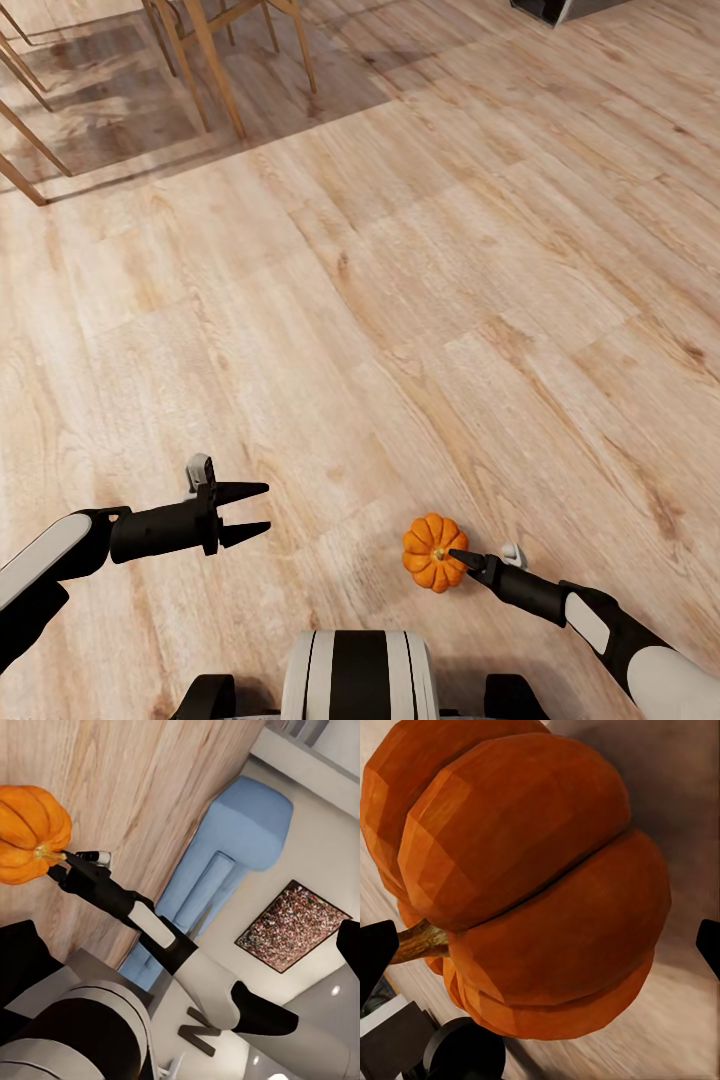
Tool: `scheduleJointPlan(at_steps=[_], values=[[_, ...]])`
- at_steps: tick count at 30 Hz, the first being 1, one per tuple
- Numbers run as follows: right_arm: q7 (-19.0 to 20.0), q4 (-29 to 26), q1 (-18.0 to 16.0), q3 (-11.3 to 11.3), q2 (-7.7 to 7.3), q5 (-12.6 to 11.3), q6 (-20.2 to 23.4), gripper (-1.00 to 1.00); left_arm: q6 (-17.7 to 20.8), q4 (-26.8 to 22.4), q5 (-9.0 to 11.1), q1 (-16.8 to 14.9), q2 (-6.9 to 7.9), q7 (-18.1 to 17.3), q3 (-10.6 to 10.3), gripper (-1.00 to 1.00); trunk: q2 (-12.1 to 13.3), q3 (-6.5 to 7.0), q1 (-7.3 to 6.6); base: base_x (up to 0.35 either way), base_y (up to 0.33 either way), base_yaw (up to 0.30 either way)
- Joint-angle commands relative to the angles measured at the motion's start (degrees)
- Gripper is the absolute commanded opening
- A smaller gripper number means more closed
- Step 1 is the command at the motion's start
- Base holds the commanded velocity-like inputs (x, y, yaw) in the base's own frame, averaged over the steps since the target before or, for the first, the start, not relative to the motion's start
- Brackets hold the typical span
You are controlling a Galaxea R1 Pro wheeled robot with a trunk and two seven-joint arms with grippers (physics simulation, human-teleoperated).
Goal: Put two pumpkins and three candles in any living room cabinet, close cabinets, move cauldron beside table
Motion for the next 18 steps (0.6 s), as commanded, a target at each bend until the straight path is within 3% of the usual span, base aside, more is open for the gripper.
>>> scheduleJointPlan(at_steps=[1, 18], values=[[0.02, -0.02, -0.02, 0.29, -0.04, -0.57, 0.47, 1.0, 0.01, 0.04, -0.43, -0.03, 0.05, -0.6, -0.13, 1.0, -0.01, -0.03, -0.01, 0.0, 0.0, 0.0], [0.02, -0.02, -0.02, 0.29, -0.04, -0.57, 0.47, 1.0, 0.01, -0.02, -0.43, -0.01, 0.05, -0.6, -0.09, 1.0, -0.09, -1.36, 0.15, 0.0, 0.0, 0.0]])
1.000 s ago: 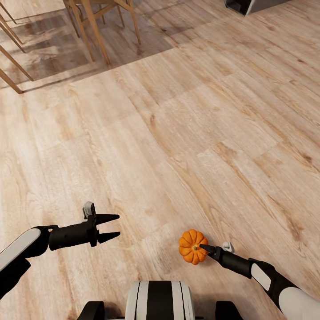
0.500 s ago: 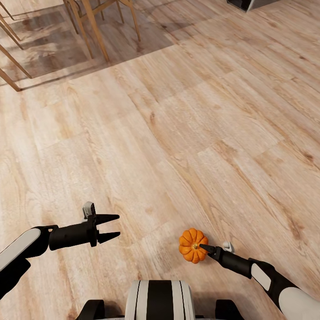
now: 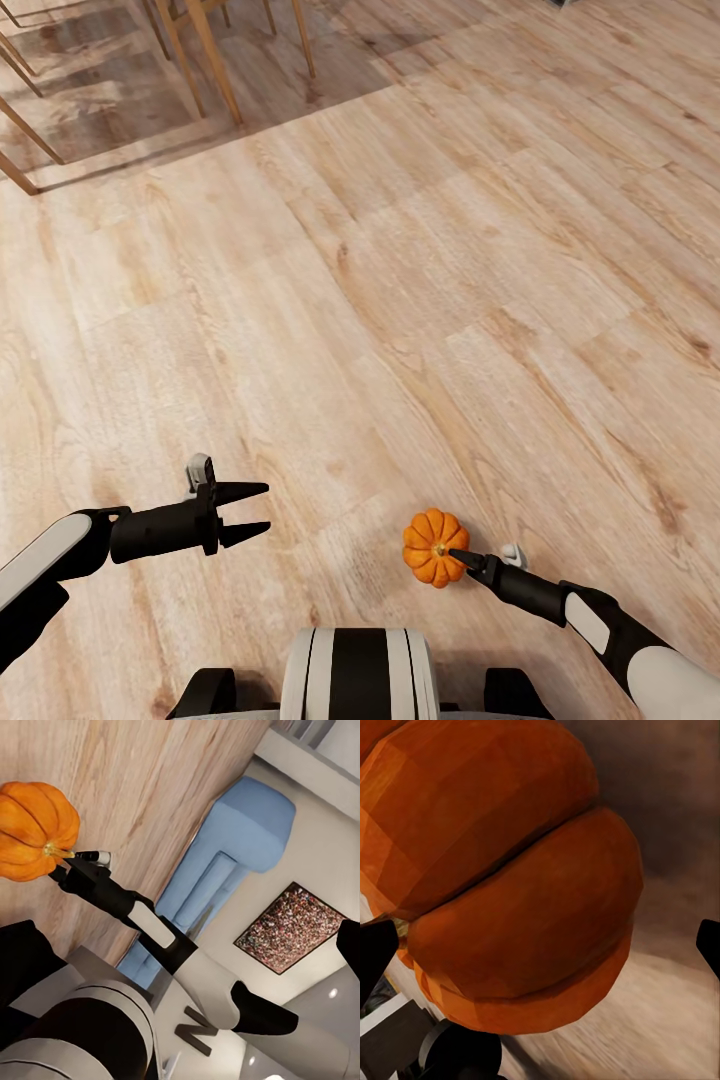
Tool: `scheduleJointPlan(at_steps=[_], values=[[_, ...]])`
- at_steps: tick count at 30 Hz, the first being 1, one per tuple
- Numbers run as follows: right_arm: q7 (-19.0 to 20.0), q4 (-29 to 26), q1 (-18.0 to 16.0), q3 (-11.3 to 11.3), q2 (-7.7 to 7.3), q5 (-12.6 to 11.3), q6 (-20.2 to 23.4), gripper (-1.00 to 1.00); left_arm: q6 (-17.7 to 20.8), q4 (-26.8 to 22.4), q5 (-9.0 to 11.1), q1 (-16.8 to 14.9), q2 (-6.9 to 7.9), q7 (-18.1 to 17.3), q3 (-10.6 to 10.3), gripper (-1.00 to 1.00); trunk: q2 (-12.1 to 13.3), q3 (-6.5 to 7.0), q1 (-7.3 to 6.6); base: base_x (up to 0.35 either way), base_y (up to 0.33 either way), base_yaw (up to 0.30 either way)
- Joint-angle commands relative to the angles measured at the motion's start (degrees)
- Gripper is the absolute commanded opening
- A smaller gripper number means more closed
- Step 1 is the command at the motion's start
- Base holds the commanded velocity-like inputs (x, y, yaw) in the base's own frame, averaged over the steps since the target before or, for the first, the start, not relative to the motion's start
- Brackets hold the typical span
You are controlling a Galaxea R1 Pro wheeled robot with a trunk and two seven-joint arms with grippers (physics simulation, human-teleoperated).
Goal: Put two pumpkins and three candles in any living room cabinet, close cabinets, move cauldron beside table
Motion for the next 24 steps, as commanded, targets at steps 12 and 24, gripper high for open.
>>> scheduleJointPlan(at_steps=[12, 24], values=[[0.02, -0.02, -0.02, 0.29, -0.04, -0.57, 0.47, 1.0, 0.01, 0.03, -0.43, -0.09, 0.05, -0.6, -0.11, 1.0, -0.01, -0.03, -0.01, 0.003, 0.0, 0.0], [0.02, -0.02, -0.02, 0.29, -0.04, -0.57, 0.47, 1.0, 0.01, 0.01, -0.43, -0.07, 0.05, -0.6, -0.11, 1.0, -0.01, -0.03, -0.01, 0.043, 0.015, 0.0]])
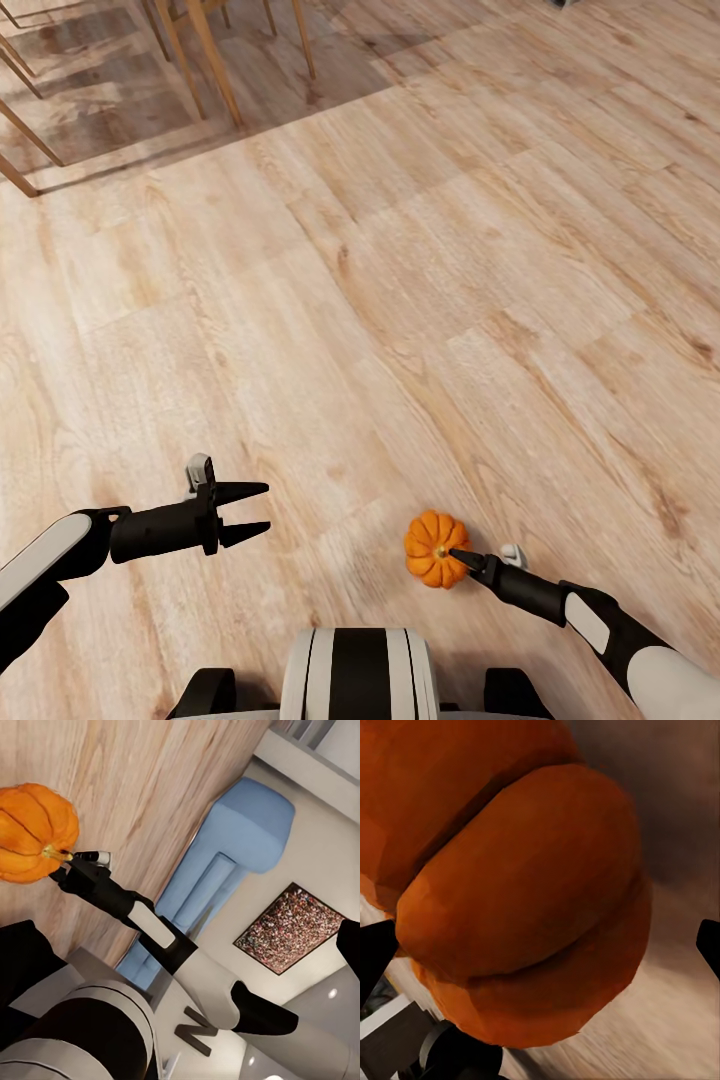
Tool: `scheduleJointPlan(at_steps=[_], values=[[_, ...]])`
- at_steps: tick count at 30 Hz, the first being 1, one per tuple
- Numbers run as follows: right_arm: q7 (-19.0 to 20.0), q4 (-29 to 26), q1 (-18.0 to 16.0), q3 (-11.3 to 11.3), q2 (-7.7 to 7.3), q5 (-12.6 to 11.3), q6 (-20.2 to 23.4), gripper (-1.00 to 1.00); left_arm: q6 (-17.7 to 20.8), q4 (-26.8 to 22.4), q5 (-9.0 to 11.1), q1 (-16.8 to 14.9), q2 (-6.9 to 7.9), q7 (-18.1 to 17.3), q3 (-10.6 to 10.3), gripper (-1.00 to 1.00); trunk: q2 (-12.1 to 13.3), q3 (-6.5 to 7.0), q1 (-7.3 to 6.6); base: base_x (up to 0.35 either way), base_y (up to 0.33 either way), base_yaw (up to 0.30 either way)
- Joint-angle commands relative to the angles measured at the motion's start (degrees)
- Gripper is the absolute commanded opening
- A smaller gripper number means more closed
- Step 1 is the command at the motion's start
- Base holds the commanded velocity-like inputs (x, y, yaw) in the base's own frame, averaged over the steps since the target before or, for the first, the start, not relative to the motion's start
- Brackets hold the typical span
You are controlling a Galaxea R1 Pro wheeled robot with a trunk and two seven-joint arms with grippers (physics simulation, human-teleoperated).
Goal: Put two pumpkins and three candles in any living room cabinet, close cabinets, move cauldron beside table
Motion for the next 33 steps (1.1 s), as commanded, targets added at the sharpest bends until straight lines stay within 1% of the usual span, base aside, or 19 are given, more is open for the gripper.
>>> scheduleJointPlan(at_steps=[1, 26, 33], values=[[0.0, -0.01, -0.02, 0.29, -0.04, -0.49, 0.42, 1.0, 0.01, 0.04, -0.43, -0.06, 0.05, -0.6, -0.12, 1.0, -0.01, -0.03, 0.0, 0.059, 0.024, 0.0], [0.08, -0.21, -0.02, 0.29, 0.05, -0.49, 0.34, 1.0, 0.01, 0.04, -0.43, -0.04, 0.05, -0.6, -0.12, 1.0, -0.01, -0.03, 0.0, 0.003, 0.001, 0.0], [0.09, -5.56, -0.02, 0.37, -0.02, -0.56, 0.34, 1.0, 0.01, 0.01, -0.43, -0.05, 0.05, -0.6, -0.12, 1.0, -0.01, -0.03, 0.0, 0.0, 0.0, 0.0]])
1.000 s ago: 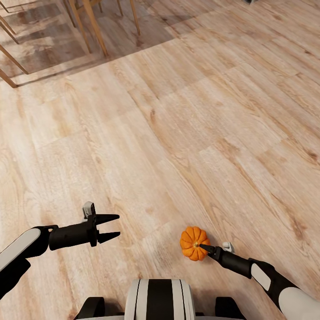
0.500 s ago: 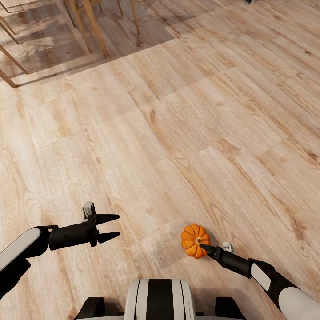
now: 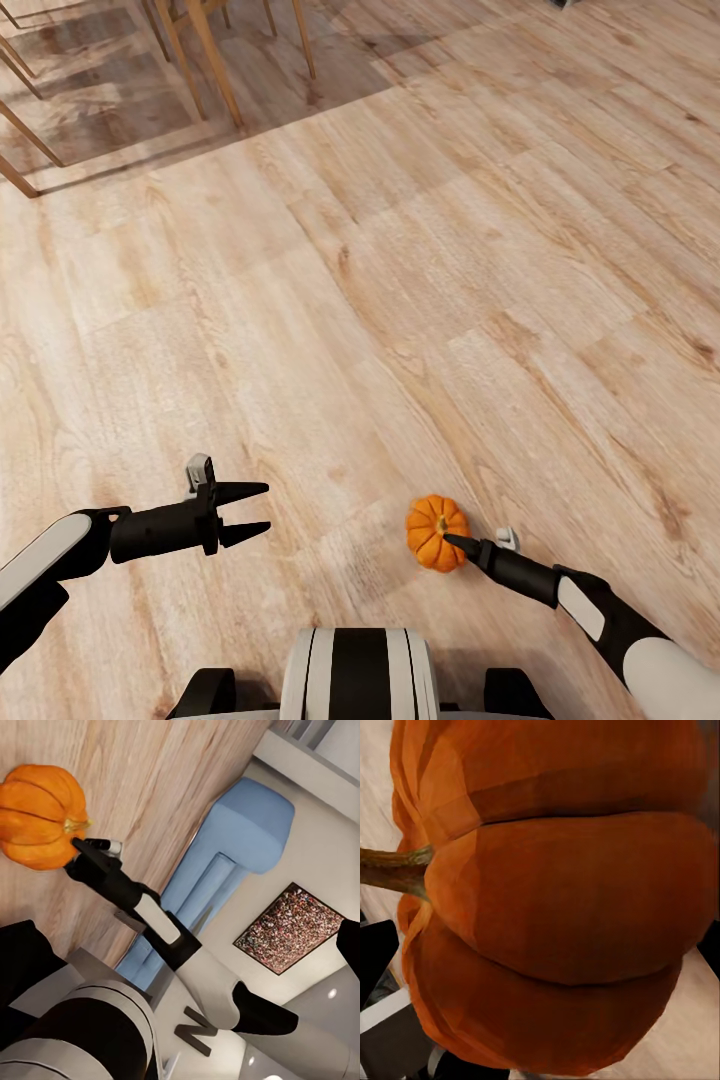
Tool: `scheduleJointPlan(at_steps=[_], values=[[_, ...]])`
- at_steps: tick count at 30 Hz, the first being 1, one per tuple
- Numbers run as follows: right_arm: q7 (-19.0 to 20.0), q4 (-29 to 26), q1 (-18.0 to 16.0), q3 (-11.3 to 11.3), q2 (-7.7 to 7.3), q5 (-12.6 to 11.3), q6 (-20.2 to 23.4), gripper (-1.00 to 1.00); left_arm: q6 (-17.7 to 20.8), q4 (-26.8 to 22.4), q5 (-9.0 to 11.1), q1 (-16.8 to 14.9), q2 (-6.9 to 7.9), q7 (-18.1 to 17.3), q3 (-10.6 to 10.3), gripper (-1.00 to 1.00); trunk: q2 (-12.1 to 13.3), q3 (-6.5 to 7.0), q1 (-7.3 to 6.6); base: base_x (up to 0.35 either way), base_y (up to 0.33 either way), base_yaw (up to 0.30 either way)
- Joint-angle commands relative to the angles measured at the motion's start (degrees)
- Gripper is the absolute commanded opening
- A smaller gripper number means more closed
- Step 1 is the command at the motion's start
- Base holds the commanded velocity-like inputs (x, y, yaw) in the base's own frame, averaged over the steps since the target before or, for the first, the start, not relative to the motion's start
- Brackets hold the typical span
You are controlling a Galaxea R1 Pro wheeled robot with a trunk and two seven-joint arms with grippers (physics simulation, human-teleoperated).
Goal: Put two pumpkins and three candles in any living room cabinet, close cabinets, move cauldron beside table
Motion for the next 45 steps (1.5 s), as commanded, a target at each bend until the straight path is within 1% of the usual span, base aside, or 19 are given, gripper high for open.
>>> scheduleJointPlan(at_steps=[1, 32, 33, 45], values=[[0.0, -0.35, -0.02, 0.29, -0.06, -0.61, 0.48, 1.0, 0.01, 0.03, -0.44, -0.06, 0.05, -0.6, -0.12, 1.0, -0.01, -0.03, -0.01, 0.0, 0.0, 0.0], [-0.1, -0.81, -0.07, 0.3, -0.16, -0.63, 0.63, 1.0, 0.01, -0.02, -0.47, -0.06, 0.05, -0.6, -0.12, 1.0, -0.01, -0.03, -0.01, 0.013, 0.0, 0.0], [-0.09, -0.81, -0.08, 0.3, -0.16, -0.63, 0.64, -1.0, 0.01, -0.02, -0.45, -0.06, 0.05, -0.6, -0.12, 1.0, -0.01, -0.03, -0.01, 0.0, 0.0, 0.0], [-0.09, -0.81, -0.04, 0.3, -0.16, -0.63, 0.62, -1.0, 0.01, -0.02, -0.44, -0.05, 0.05, -0.6, -0.12, 1.0, -0.01, -0.03, -0.01, 0.0, 0.0, 0.0]])
